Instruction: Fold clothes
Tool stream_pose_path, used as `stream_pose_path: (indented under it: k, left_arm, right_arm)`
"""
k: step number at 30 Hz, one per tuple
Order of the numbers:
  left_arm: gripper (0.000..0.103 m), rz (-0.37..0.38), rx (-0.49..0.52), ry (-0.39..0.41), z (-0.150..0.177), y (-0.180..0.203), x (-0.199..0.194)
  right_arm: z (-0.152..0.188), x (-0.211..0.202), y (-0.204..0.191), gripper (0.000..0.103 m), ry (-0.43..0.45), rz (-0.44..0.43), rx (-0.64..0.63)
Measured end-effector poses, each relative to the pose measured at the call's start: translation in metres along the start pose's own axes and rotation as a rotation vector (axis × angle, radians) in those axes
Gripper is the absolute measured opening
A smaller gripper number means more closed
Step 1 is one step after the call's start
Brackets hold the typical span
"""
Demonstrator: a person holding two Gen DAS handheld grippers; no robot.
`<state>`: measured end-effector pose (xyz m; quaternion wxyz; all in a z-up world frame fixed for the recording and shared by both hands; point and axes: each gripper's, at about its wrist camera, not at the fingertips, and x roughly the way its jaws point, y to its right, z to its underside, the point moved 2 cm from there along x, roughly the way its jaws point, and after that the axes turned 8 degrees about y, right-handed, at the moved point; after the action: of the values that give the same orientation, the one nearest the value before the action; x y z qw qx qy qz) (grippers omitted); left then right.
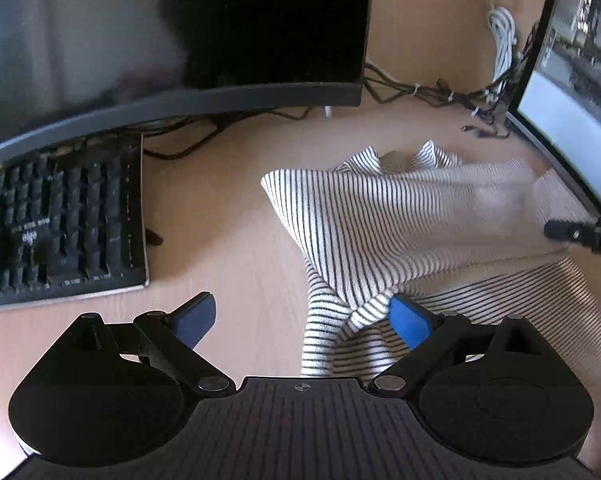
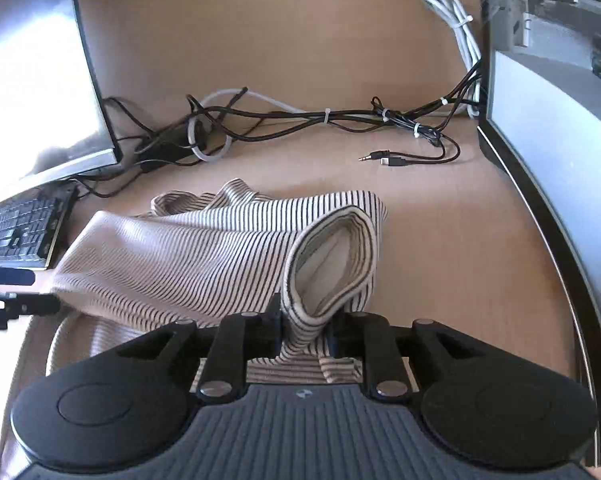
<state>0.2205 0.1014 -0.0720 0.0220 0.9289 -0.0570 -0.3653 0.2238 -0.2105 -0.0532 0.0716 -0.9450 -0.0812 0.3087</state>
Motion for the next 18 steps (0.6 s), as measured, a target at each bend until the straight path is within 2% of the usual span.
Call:
stream_pose_path:
  k: [1, 3, 7, 11, 12, 13, 14, 15, 16, 18]
  left_arm:
    - [0.097, 0.023, -0.025, 0.009, -0.005, 0.001, -0.001]
    - [0.099, 0.075, -0.062, 0.036, -0.013, 0.006, -0.006]
    - [0.102, 0.161, -0.098, 0.081, -0.020, 0.019, -0.012]
    - [0.103, 0.191, -0.099, 0.087, -0.017, 0.035, -0.005]
    - [0.103, 0.195, -0.097, 0.084, -0.016, 0.040, -0.003]
    - [0.103, 0.201, -0.096, 0.083, -0.014, 0.043, -0.001]
    - [0.103, 0.209, -0.092, 0.085, -0.013, 0.046, -0.001]
    - [0.103, 0.217, -0.086, 0.089, -0.011, 0.048, 0.000]
    - [0.103, 0.224, -0.080, 0.092, -0.010, 0.050, 0.001]
    - [0.103, 0.226, -0.064, 0.096, -0.008, 0.052, 0.004]
  right_arm:
    - [-0.004, -0.003, 0.000, 0.031, 0.012, 0.011, -0.002]
    - [-0.013, -0.010, 0.000, 0.056, 0.040, 0.024, -0.004]
    - [-0.035, -0.025, -0.002, 0.057, 0.099, 0.029, 0.007]
    - [-0.046, -0.016, 0.002, 0.057, 0.065, 0.052, 0.006]
    - [-0.047, -0.013, 0.001, 0.052, 0.060, 0.053, -0.001]
    - [-0.047, -0.010, 0.001, 0.040, 0.055, 0.054, -0.008]
    - [-0.048, -0.007, 0.000, 0.019, 0.051, 0.055, -0.014]
    - [-0.048, -0.004, -0.001, 0.008, 0.046, 0.056, -0.021]
    - [-0.049, -0.001, -0.001, 0.004, 0.041, 0.057, -0.028]
    - [-0.049, 0.005, -0.002, 0.003, 0.032, 0.059, -0.041]
